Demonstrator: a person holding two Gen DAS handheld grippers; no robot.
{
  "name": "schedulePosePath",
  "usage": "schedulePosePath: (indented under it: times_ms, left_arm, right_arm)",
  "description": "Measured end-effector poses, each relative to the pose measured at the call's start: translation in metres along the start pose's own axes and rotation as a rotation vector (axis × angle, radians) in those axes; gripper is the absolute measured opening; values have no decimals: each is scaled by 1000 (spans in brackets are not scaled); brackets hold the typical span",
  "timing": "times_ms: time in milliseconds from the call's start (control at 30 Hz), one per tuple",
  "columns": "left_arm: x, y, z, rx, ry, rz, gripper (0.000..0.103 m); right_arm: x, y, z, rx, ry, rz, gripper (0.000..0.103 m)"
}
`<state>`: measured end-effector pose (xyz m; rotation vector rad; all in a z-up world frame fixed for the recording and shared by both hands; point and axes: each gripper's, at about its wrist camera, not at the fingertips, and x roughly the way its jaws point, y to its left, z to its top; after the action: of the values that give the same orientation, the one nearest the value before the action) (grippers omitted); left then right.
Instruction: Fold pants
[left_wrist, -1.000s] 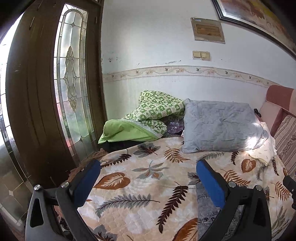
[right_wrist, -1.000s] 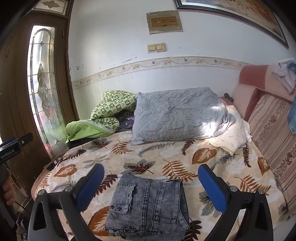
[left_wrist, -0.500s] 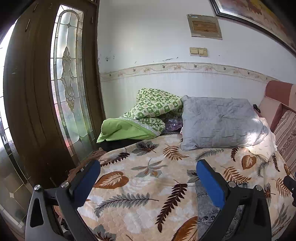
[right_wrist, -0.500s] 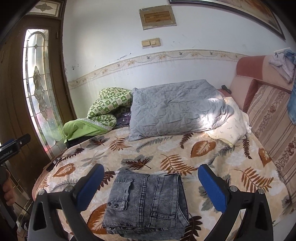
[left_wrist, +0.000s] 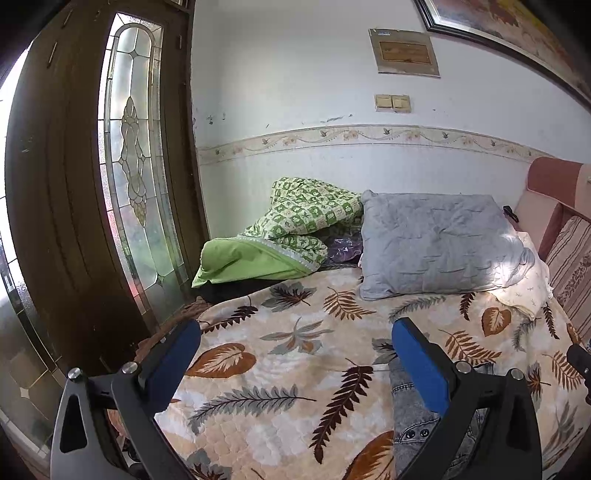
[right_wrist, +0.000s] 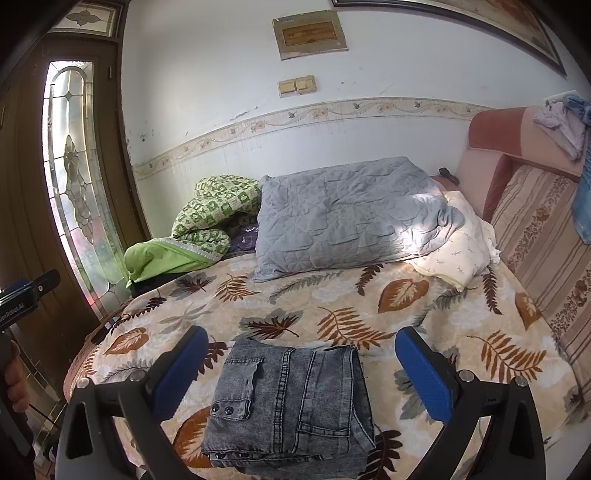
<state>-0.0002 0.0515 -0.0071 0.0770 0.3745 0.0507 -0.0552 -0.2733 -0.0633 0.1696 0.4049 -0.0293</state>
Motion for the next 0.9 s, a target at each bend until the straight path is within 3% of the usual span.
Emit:
schedulePosePath:
  times_ms: [633, 900]
  left_arm:
    - [-20, 13, 2, -27, -26, -10, 103]
    - [-12, 13, -5, -18, 10, 19, 103]
  right_arm:
    - [-21, 21, 10, -38, -50, -9, 102]
    - [-18, 29, 7, -53, -36, 6, 102]
